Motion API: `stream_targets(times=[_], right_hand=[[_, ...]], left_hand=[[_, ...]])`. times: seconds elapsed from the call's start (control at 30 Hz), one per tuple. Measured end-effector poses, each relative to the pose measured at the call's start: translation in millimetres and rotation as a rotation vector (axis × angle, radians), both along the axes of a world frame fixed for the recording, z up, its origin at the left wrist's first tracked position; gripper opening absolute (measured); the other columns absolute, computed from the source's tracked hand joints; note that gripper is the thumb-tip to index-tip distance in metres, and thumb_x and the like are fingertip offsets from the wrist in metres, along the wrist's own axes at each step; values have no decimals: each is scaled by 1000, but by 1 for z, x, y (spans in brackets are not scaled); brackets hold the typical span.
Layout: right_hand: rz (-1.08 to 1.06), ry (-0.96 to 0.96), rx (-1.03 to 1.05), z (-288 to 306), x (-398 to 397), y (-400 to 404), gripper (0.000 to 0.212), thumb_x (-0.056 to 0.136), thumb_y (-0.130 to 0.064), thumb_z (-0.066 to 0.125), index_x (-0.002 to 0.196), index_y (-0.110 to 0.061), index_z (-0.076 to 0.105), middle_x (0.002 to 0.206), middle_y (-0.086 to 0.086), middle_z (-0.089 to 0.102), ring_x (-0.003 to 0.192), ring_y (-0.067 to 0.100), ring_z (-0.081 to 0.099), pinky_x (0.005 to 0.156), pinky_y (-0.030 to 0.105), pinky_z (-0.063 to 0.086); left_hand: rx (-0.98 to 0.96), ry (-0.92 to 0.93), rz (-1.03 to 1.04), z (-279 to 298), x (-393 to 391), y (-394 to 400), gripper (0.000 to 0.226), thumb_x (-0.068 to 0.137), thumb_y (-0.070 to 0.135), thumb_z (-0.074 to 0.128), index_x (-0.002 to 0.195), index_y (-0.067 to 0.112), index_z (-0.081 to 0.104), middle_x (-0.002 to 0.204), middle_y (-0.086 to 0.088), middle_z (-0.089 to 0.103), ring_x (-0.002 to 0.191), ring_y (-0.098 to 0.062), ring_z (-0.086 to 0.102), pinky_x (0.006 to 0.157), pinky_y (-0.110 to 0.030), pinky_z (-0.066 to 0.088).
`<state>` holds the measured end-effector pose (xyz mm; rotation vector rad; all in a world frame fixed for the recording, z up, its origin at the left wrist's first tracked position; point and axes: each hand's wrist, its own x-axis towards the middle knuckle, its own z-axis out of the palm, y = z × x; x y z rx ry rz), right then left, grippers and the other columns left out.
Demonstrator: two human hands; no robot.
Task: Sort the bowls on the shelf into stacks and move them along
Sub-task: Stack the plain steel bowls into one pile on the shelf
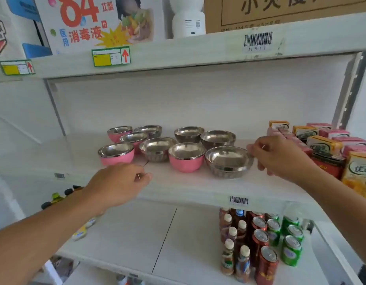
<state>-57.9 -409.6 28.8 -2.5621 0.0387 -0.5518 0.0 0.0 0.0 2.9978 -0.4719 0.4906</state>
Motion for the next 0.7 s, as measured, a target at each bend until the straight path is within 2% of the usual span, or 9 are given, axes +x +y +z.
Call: stream_targets(times=[0.1,0.23,0.27,0.33,0.4,0.47,0.57,0.63,0.7], right_hand=[[-167,29,-15,-4,10,-7,30,105,-55,57,96,-26,63,67,4,76,46,14,71,49,34,60],[-220,211,43,-21,23,5,37,105,-59,52,103,-22,54,66,9,79,45,17,74,57,38,63],[-234,236,81,-23,25,7,38,106,-56,53,105,-18,53,71,11,79,45,19,74,55,38,63],[-269,254,183,-24,31,11,39,108,-49,55,106,-10,56,75,15,79,40,19,70,44,31,56],[-292,292,274,-25,36,14,43,109,-42,57,102,0,66,68,15,77,37,20,64,39,25,47],[-306,361,328,-24,38,19,46,108,-36,57,94,3,74,63,15,77,36,21,58,38,20,42],[-341,421,377,-26,40,24,51,109,-38,54,91,5,75,66,18,78,34,20,52,39,20,35],[-362,455,455,-28,41,25,50,109,-33,51,86,5,74,66,18,76,36,20,49,42,23,34],[-375,464,489,-30,40,24,43,104,-24,49,80,2,72,65,18,70,38,20,46,46,26,32]], left_hand=[[-20,5,14,-2,24,3,51,102,70,44,89,28,69,82,8,75,78,-14,71,73,-30,56],[-109,44,-29,-7,52,5,44,97,71,34,75,43,59,65,4,67,66,-16,67,60,-29,44],[-120,60,-27,-7,57,8,50,97,73,31,74,39,59,64,2,67,65,-17,68,60,-30,46],[-145,87,-22,-9,70,13,67,95,76,27,75,23,63,65,-3,70,65,-19,70,66,-34,55],[-203,109,-35,-9,79,16,72,95,77,26,76,21,67,66,-2,75,63,-19,73,73,-35,61],[-306,152,-43,-9,88,20,72,96,75,28,77,21,72,68,-2,79,62,-22,75,76,-39,64],[-372,229,-21,-10,100,21,83,98,74,28,77,10,77,67,-6,81,61,-27,78,77,-42,66],[-465,306,7,-10,104,15,83,102,73,29,78,11,80,62,-1,80,51,-19,73,69,-35,62],[-600,419,56,-9,107,4,83,104,73,30,87,10,81,56,2,77,37,-12,59,54,-26,50]])
